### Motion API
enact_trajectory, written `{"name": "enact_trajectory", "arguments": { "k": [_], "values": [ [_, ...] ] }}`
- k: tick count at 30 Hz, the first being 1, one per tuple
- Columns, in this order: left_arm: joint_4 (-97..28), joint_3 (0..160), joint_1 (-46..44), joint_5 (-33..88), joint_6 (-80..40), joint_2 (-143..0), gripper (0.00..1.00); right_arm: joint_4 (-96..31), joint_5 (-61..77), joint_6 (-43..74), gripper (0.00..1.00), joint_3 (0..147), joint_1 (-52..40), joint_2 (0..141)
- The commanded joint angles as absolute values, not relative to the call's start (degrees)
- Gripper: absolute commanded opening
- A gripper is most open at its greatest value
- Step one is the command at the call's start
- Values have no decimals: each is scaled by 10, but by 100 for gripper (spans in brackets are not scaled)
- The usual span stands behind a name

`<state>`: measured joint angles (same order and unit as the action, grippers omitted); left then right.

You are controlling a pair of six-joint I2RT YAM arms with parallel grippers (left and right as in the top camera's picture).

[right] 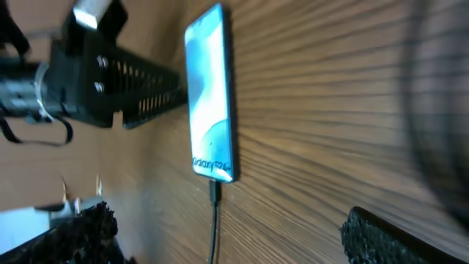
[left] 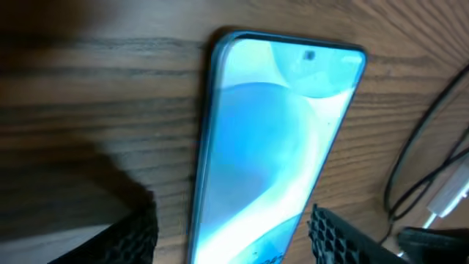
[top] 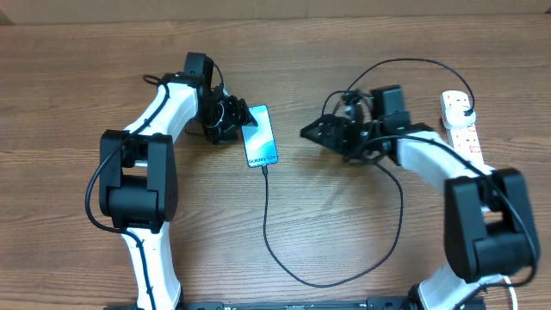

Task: Plug charger to phone and switch on socket
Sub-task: 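Move the right gripper over to the white power strip's switch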

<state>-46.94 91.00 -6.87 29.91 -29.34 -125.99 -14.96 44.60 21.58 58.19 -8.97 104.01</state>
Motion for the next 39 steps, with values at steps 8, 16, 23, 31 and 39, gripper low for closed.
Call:
{"name": "enact_trajectory", "arguments": {
  "k": [8, 16, 23, 31, 39],
  "values": [
    [-536, 948, -46, 216, -215, -1249, 67, -294, 307, 135, 100, 591, -1, 851],
    [-576, 950, -46, 168, -177, -1104, 67, -377, 164, 156, 100, 591, 30, 710],
    [-644, 950, -53, 197, -22, -984, 63, -416, 116, 182, 100, 591, 86, 667],
    [-716, 950, -91, 243, 90, -936, 59, -404, 116, 182, 100, 591, 175, 679],
    [-710, 950, -120, 242, 90, -937, 100, -309, 94, 180, 4, 591, 252, 730]
  ]
}}
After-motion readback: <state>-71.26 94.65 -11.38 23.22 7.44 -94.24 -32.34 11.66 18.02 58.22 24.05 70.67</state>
